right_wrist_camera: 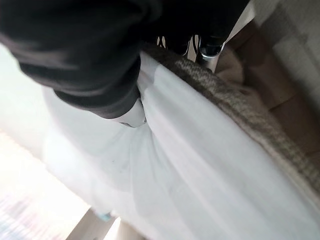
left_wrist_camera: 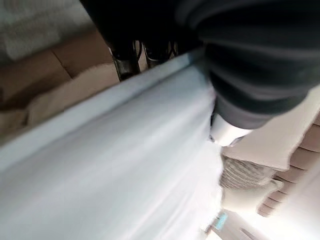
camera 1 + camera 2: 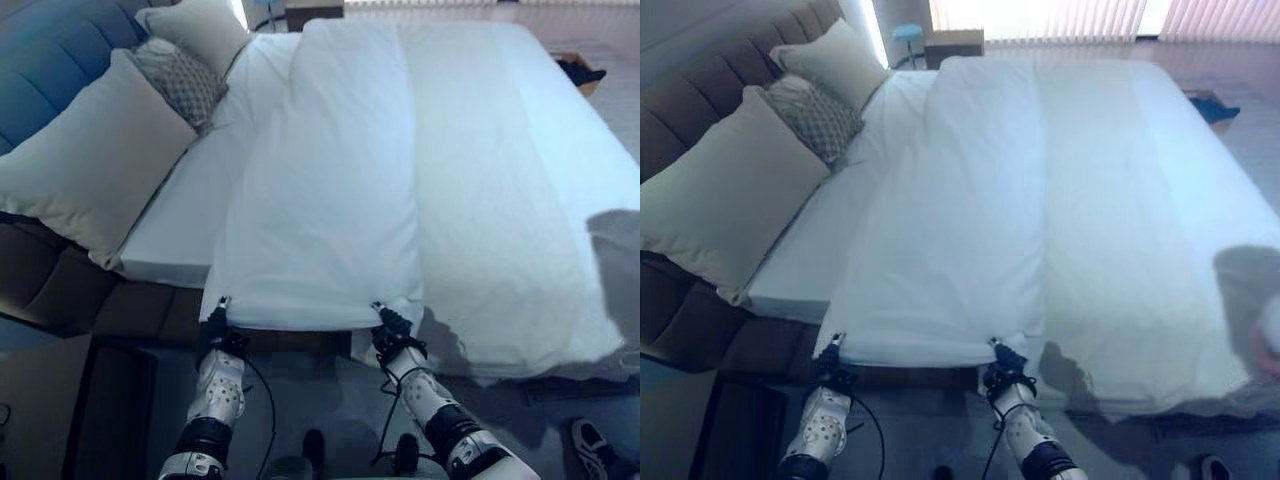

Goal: Make the bed

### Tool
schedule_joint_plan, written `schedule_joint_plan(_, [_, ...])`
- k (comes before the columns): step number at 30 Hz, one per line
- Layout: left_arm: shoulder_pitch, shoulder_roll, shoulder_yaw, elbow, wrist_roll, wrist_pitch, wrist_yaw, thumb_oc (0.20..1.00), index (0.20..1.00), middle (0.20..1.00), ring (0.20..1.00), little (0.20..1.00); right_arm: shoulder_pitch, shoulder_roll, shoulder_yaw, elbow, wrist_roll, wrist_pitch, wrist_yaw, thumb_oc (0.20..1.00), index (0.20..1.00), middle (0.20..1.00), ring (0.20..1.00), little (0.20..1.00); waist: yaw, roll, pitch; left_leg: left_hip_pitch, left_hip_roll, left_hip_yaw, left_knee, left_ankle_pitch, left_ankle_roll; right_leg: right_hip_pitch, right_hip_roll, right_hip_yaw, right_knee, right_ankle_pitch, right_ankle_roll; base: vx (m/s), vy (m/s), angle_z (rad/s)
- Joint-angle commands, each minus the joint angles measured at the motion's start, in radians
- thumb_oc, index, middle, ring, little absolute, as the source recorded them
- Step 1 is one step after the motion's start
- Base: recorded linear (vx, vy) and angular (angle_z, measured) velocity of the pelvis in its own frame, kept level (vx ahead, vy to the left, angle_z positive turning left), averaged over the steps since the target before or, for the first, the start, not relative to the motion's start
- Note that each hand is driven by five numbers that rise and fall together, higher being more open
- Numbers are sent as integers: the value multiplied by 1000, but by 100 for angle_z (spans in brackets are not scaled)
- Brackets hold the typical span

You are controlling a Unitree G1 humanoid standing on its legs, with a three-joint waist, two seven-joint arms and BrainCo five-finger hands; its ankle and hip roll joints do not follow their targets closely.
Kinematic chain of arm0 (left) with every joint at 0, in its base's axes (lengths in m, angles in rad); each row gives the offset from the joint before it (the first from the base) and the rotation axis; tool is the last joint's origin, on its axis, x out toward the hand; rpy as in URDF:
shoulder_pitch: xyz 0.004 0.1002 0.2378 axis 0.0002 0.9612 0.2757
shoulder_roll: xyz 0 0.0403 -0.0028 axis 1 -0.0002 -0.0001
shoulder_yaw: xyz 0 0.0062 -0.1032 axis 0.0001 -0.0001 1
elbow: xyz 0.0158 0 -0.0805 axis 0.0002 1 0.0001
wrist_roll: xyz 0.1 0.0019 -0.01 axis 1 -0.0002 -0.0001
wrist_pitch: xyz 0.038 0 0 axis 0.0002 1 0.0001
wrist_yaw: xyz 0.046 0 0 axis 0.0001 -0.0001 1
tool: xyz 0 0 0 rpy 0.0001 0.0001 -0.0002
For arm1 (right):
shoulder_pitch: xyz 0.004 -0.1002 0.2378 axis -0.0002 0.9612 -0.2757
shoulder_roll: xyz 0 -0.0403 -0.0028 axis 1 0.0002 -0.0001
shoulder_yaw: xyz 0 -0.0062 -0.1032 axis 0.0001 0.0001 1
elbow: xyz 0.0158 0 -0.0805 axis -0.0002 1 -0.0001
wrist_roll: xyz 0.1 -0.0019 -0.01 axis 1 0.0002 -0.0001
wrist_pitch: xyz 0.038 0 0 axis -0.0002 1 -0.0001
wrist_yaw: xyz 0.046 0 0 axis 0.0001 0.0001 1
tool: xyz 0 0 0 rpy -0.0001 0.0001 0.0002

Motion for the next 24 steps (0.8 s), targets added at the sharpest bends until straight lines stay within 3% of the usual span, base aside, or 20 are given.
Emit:
schedule_joint_plan(1, [78, 196, 136, 31, 7, -98, 60, 200, 200, 200, 200, 200, 9, -43, -49, 9, -38, -39, -20, 200, 200, 200, 200, 200, 48, -23, 61, -77, -64, -2, -26, 35, 4, -57, -23, 31, 7, 27, 56, -66, -22, 20])
schedule_joint_plan(15, [-5, 189, 110, 217, 28, -120, 134, 200, 200, 200, 200, 200, -43, -43, -27, 176, -102, -24, -57, 200, 200, 200, 200, 200, 60, -30, 159, -173, -63, -28, -54, 84, -10, -139, -39, -4, -1, 55, 65, -14, 9, 12])
schedule_joint_plan(19, [-28, 208, 87, 305, 99, -99, 167, 200, 200, 200, 200, 200, -59, -48, 16, 280, -228, 23, -68, 200, 200, 200, 200, 200, 63, -34, 199, -190, -64, -21, -46, 82, -11, -153, -45, -6, 7, 60, 69, 5, 18, 12])
schedule_joint_plan(20, [-28, 208, 87, 305, 99, -99, 167, 514, 514, 514, 514, 514, -59, -48, 16, 280, -228, 23, -68, 200, 200, 200, 200, 200, 63, -34, 199, -190, -64, -21, -46, 82, -11, -153, -45, -6, 7, 60, 69, 5, 38, 3])
schedule_joint_plan(21, [-26, 211, 78, 320, 126, -83, 167, 1000, 1000, 1000, 1000, 1000, -61, -51, 14, 312, -246, 32, -70, 567, 567, 567, 567, 567, 63, -33, 203, -192, -64, -19, -45, 82, -11, -153, -46, -6, 7, 61, 70, 0, 0, 0])
schedule_joint_plan(22, [-26, 212, 67, 350, 153, -64, 168, 1000, 1000, 1000, 1000, 1000, -63, -53, 15, 337, -279, 43, -75, 1000, 1000, 1000, 1000, 1000, 60, -30, 206, -192, -65, -18, -46, 82, -11, -153, -46, -6, 7, 61, 70, 3, 36, 3])
schedule_joint_plan(24, [-32, 214, 49, 386, 192, -39, 162, 1000, 1000, 1000, 1000, 1000, -66, -57, 17, 363, -320, 54, -77, 1000, 1000, 1000, 1000, 1000, 56, -28, 210, -192, -65, -15, -47, 84, -11, -155, -47, -6, 8, 61, 70, 2, 30, 4])
